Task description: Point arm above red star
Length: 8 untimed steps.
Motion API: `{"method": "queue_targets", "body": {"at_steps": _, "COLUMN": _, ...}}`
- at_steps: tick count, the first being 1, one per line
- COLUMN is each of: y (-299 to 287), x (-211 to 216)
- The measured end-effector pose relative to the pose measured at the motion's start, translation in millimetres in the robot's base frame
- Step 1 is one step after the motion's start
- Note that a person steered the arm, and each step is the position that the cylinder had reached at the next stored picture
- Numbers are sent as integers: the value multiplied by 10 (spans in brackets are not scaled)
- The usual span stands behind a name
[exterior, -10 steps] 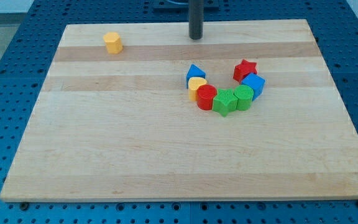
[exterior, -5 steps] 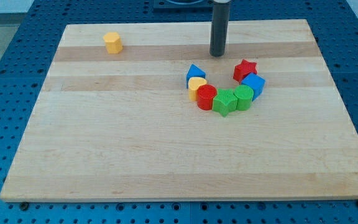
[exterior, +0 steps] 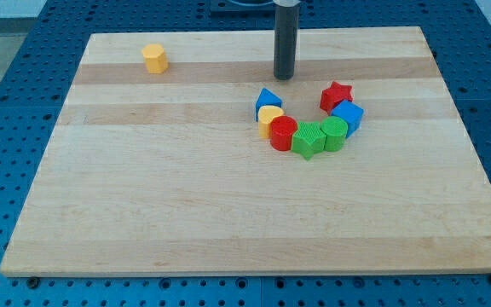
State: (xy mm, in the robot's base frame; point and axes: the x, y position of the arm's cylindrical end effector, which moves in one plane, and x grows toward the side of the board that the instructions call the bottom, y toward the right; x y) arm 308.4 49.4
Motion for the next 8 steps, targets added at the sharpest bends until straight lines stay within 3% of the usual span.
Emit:
{"method": "queue_targets", "body": {"at_steps": 5, "y": 611, "x": 96}}
{"method": "queue_targets", "body": {"at_steps": 8, "y": 611, "x": 245}}
